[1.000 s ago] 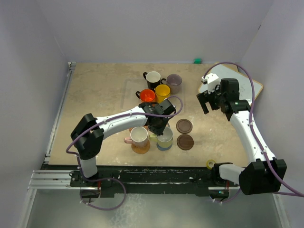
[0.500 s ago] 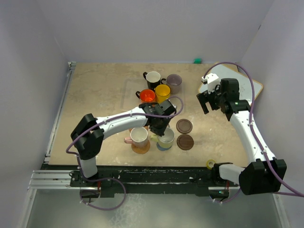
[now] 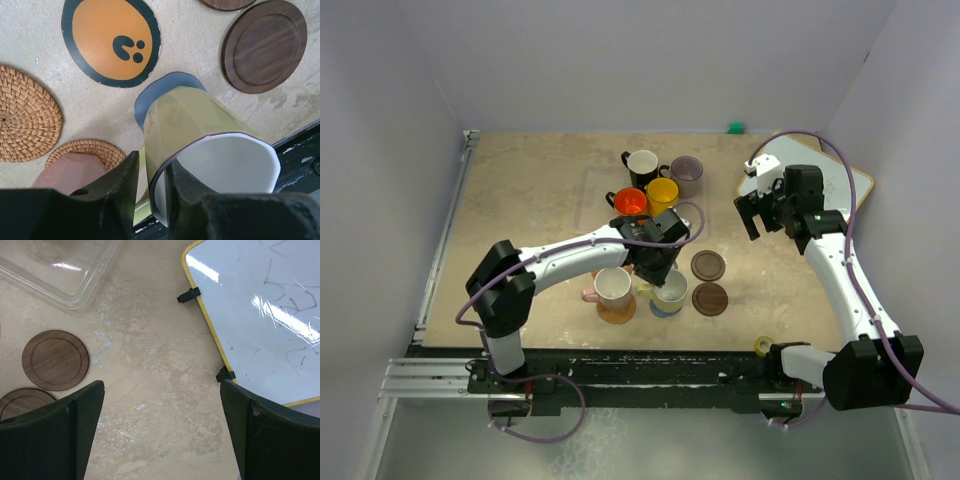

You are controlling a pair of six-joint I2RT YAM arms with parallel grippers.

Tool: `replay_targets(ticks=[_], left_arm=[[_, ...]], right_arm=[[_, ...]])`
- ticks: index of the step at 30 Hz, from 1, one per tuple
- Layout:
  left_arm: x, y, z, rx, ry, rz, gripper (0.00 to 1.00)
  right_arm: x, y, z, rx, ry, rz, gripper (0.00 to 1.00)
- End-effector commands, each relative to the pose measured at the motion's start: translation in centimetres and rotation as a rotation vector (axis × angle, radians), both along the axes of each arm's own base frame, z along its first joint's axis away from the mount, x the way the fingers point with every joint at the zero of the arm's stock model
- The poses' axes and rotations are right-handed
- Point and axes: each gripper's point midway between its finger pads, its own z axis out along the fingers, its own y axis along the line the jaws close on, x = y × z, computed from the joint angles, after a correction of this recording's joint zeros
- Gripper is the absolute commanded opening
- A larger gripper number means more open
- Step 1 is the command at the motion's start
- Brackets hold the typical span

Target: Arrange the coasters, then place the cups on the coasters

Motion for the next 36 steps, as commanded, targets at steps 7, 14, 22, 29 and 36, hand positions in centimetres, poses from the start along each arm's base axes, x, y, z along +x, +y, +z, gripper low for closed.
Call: replay_targets(ticks=[7,14,22,29,36], left_arm=[[0.4,-0.6,3.6,-0.098,-0.061,-0.016,0.26],[0.6,-0.7,5.3,-0.142,-0.080,-0.033,0.36],[-0.1,-1.3,7.3,-0.229,-0.064,-0.075,0.50],[0.5,-1.5,10.6,-0.303,-0.119,-0.152,0.65],[3.0,-0.4,15.1,-0.383,-0.201,-0.221,0.71]], right_arm=[[0.0,0.1,1.2,0.008,-0.042,0.013,1.00],[0.0,0.1,1.3,0.009,-0.042,0.015,1.00],[0.0,0.0,1.4,0.006,-0.035,0.010,1.00],[-0.1,0.1,1.9,0.007,-0.051,0.016,1.00],[-0.4,0.4,2.5,0.021,-0.072,0.028,1.00]])
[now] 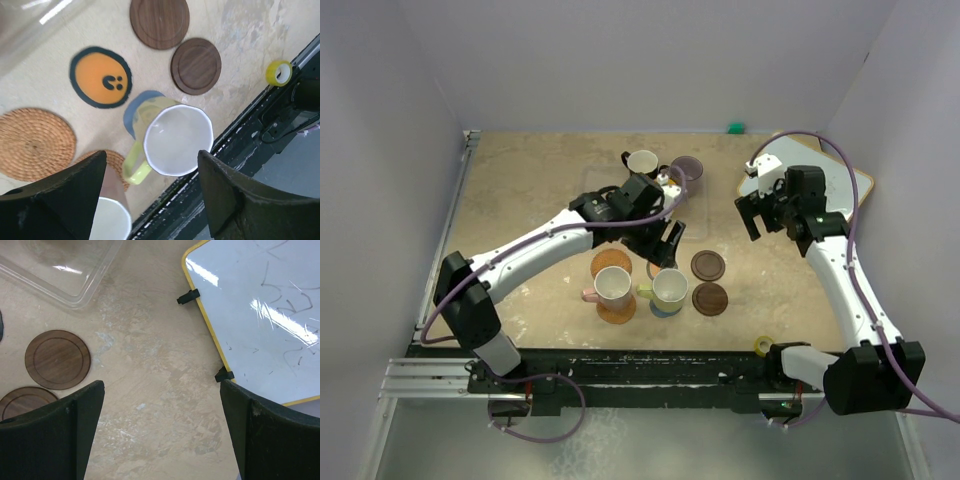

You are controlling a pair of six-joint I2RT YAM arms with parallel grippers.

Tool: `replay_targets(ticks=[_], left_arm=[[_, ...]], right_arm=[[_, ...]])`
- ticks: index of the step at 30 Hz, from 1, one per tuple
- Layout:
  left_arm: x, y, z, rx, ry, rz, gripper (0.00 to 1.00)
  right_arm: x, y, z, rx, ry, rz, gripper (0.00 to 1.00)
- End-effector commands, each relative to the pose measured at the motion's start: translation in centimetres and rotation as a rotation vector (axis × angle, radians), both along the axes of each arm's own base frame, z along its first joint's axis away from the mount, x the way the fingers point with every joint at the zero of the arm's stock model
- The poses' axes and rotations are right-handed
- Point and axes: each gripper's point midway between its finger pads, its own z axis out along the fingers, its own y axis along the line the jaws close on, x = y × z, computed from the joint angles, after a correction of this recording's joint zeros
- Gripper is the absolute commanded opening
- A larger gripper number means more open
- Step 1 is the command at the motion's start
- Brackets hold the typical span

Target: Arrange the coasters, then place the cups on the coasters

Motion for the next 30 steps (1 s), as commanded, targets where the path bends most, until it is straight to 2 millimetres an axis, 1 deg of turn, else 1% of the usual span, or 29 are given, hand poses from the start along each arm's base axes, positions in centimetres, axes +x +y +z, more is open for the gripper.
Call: replay_targets(ticks=[1,5,10,14,17,20,22,25,30], left_arm=[[2.3,0.3,7.2,-0.150,-0.154,-0.072,0.71],[4.2,1.6,9.3,-0.143,-0.251,-0.088,0.73],[6.9,3.2,12.1,-0.044,-0.423,-0.104,0.73],[9.6,4.4,14.2,-0.004,-0.556,-0.086,0.74],[11.9,5.1,15.8,-0.018,-0.636,-0.063,0.74],[14.4,5.9,17.2,-0.059,-0.673,-0.037,0.74],[16.1,6.6,17.7,-0.099,-0.675,-0.030,0.74],[18.9,7.5,17.9,-0.144,-0.679,-0.018,0.74],[22.9,8.2,16.7,-0.186,-0.668,-0.048,0.72]], right_arm=[[-0.2,0.4,2.3,0.023,-0.067,0.024,1.00],[-0.3,0.5,3.1,0.040,-0.081,0.021,1.00],[-0.8,1.2,4.1,0.074,-0.098,0.041,1.00],[-1.1,1.6,4.7,0.092,-0.111,0.054,1.00],[-1.3,1.8,4.9,0.104,-0.115,0.062,1.00],[-1.3,2.0,4.9,0.109,-0.111,0.068,1.00],[-1.4,2.0,4.9,0.111,-0.110,0.072,1.00],[-1.4,2.2,4.9,0.119,-0.109,0.079,1.00],[-1.5,2.4,4.9,0.126,-0.106,0.088,1.00]])
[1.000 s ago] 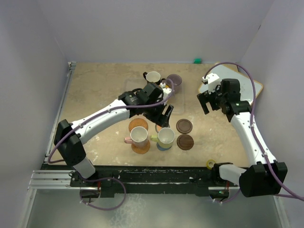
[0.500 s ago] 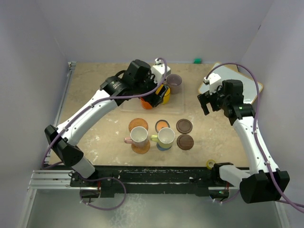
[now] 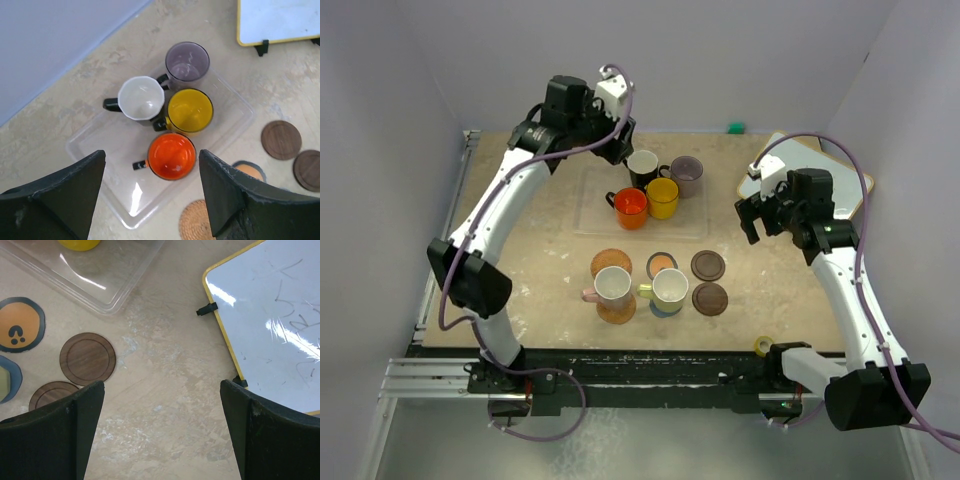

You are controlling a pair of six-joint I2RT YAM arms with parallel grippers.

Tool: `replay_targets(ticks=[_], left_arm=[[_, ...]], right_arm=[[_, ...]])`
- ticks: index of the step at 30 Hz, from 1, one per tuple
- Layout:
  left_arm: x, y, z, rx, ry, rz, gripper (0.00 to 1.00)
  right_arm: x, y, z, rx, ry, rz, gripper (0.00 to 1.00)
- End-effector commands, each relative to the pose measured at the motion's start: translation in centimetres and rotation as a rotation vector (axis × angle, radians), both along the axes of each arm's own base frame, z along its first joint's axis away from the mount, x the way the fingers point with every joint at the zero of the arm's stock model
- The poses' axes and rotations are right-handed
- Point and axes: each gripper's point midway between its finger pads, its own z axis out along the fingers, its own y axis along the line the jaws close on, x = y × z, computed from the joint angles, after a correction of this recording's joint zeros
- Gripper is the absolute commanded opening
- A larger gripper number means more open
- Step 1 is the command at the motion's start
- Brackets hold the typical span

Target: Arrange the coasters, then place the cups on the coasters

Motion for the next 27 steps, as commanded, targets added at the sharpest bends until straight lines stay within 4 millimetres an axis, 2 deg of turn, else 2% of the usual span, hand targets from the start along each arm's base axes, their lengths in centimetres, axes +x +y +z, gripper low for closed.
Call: replay_targets(ticks=[1,8,10,18,27], left_arm=[[3.4,-0.8,1.5,-0.080,-0.079,-0.105,0.72],[8.0,-1.7,-1.7,-0.118,-0.046,-0.168,0.72],[9.3,-2.0,-2.0,-0.132,-0.047,-0.178,0.72],[14.3,-3.3,-6.4,-0.170,-0.018,-0.156,0.68],[16.9,-5.4,-10.9,-0.293,0.065,-0.152,0.65]], right_arm=[[0.3,0.6,2.6,0.040,-0.062,0.017,1.00],[0.4,0.7,2.0,0.039,-0.042,0.024,1.00],[0.4,0.7,2.0,0.038,-0.041,0.025,1.00],[0.4,0.7,1.8,0.036,-0.037,0.026,1.00],[0.4,0.7,1.6,0.035,-0.032,0.027,1.00]])
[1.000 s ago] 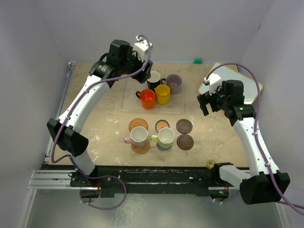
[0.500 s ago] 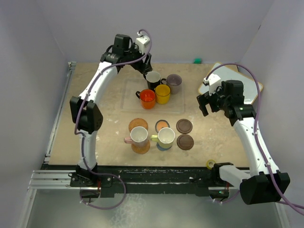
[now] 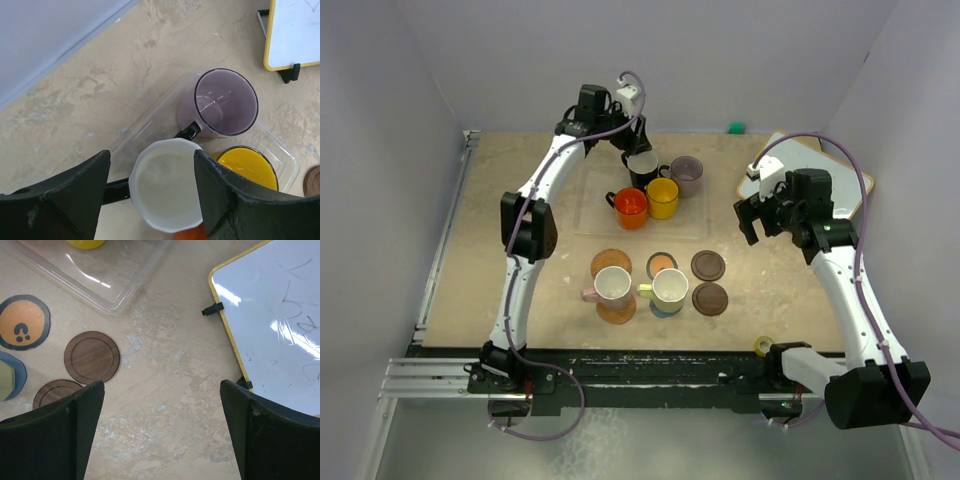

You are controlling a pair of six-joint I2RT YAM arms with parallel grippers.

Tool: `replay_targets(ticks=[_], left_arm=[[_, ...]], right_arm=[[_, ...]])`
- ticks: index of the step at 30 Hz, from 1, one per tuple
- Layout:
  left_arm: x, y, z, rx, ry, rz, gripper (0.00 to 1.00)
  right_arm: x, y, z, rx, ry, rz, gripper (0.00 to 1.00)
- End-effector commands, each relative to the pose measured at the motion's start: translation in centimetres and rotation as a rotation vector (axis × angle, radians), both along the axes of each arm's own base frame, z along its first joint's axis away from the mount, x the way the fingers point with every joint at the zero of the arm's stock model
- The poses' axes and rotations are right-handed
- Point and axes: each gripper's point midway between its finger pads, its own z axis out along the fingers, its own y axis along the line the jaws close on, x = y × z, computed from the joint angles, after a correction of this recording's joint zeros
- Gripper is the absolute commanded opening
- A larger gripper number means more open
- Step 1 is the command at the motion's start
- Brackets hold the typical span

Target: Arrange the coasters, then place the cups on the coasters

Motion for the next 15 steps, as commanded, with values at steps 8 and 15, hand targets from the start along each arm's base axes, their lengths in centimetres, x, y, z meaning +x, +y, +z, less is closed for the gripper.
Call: replay_targets(ticks=[8,15], left_arm=[[1.9,-0.7,-1.3,-0.079,0.015,0.022,0.63],[0.9,0.6,-2.5,0.011,0.036,0.038,0.60]], right_arm=[[0.6,0.2,1.7,0.019,-0.041,0.008,1.00],[0.7,0.2,1.5,0.015,-0.036,0.007,1.00]])
